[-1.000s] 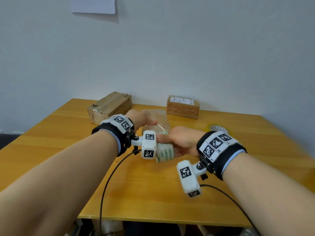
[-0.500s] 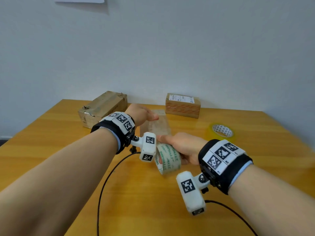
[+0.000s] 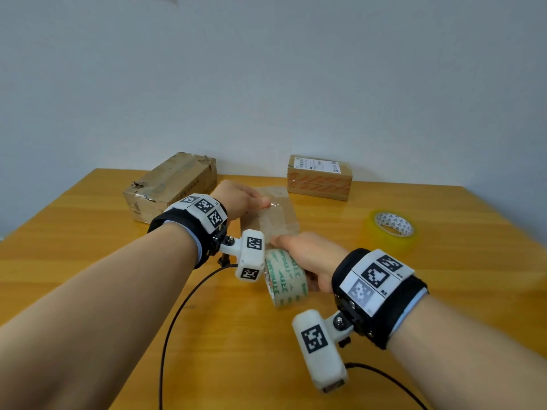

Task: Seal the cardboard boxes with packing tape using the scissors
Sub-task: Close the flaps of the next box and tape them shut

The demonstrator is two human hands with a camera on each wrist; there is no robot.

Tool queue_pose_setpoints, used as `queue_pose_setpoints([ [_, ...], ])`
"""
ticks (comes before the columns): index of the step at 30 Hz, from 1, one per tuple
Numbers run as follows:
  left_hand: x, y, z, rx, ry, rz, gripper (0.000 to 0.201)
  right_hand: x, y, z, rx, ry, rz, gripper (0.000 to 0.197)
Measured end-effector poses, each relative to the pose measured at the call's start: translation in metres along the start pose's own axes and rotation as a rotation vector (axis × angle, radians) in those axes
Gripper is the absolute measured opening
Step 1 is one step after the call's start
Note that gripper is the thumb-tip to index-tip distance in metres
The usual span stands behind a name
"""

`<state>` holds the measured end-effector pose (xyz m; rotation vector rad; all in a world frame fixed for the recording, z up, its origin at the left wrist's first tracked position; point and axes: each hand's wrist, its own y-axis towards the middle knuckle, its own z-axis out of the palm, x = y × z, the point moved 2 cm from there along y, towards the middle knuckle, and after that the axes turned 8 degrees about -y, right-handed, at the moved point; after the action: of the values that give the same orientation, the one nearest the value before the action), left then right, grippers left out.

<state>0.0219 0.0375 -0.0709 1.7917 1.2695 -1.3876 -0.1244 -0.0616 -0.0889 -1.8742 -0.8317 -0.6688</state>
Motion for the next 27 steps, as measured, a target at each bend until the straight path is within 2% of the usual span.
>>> queue_pose_setpoints([
  [21,0.011,0.017,0.003,-0.017,0.005,-0.016,0.025,0.005,0.011,0.003,-0.036,-0.021,0.035,0.024],
  [27,0.015,0.018,0.004,0.011,0.122,0.041,0.024,0.004,0.011,0.002,-0.033,-0.016,0.038,0.023],
])
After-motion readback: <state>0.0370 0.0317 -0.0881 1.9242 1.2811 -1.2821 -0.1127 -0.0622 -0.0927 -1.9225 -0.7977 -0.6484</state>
